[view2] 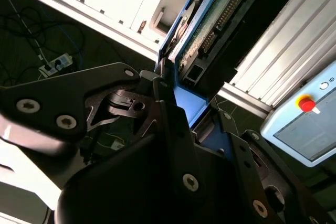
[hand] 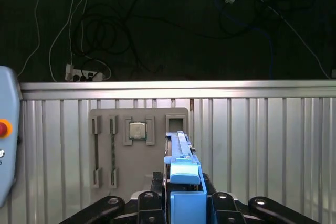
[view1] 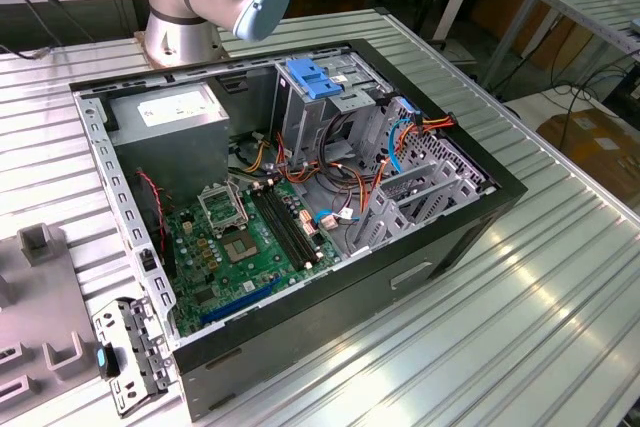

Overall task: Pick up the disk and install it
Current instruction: 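Pick up the disk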

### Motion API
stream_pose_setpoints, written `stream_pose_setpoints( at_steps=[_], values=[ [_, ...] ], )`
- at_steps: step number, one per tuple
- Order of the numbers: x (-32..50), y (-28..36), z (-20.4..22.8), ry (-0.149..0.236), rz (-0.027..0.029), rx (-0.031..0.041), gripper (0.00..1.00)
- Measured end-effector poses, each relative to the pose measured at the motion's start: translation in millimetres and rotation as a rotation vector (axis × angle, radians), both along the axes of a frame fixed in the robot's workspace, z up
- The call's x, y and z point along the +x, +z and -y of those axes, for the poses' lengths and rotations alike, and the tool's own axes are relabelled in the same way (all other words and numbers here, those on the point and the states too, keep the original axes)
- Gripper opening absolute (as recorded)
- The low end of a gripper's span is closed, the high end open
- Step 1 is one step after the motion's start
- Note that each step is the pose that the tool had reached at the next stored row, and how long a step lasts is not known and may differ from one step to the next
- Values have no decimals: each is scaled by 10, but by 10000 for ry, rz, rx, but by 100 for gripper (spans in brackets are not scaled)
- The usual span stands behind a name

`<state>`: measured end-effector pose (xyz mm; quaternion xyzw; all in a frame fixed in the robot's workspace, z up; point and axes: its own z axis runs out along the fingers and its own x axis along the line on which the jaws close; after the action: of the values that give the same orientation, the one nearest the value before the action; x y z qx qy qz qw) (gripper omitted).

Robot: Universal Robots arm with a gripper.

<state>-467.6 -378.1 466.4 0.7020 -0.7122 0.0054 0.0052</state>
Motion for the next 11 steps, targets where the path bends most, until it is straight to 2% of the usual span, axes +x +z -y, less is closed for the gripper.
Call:
stream_pose_setpoints(
  at_steps=[11],
  values=[
    [0, 126, 0, 1, -1, 0, 37]
  ],
)
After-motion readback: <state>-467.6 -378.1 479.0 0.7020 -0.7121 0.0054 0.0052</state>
